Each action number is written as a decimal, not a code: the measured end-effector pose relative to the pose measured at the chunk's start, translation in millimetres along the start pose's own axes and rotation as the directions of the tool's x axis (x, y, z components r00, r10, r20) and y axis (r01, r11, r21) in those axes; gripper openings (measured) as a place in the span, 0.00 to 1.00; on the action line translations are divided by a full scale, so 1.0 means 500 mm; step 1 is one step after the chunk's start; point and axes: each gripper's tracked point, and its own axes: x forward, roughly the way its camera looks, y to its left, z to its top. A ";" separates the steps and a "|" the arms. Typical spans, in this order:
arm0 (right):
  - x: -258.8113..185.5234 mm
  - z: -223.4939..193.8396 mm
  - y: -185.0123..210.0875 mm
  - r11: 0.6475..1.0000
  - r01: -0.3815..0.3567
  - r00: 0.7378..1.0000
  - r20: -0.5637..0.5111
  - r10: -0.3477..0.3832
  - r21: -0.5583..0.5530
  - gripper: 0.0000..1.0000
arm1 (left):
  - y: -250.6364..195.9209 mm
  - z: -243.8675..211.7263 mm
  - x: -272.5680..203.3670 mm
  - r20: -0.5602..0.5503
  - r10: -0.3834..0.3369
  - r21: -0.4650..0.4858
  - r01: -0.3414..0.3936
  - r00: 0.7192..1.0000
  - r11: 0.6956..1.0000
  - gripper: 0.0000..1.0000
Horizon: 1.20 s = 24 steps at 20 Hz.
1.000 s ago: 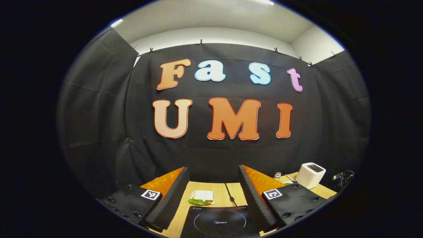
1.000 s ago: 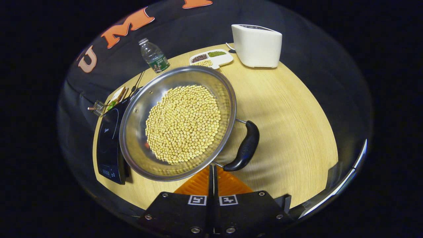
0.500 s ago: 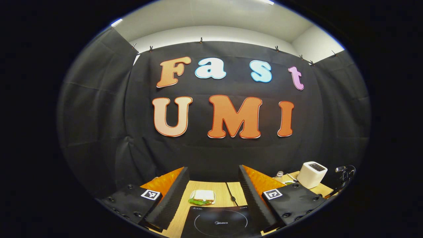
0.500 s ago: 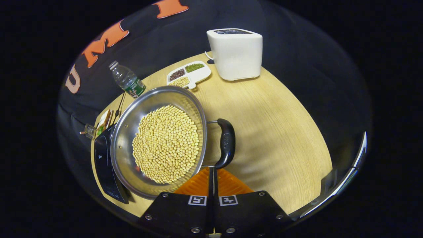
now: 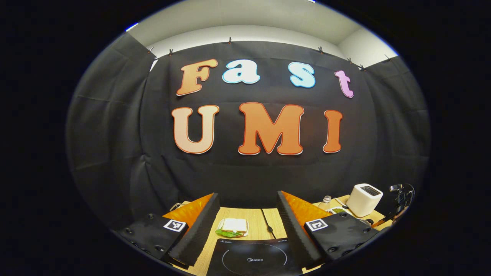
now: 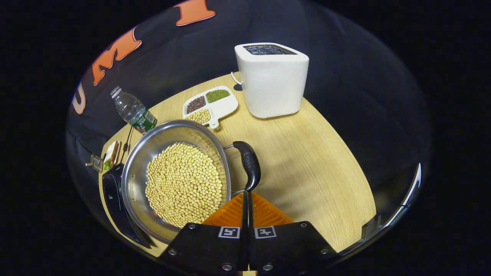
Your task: First push the handle of the pot to place it horizontally, then grasp the pot with both hands and set it on the induction cooktop.
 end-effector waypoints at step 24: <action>0.014 0.164 0.062 0.997 -0.064 0.992 0.103 0.069 -0.048 0.07 | -0.202 -0.296 0.043 -0.321 -0.166 -0.030 0.165 0.932 0.986 0.98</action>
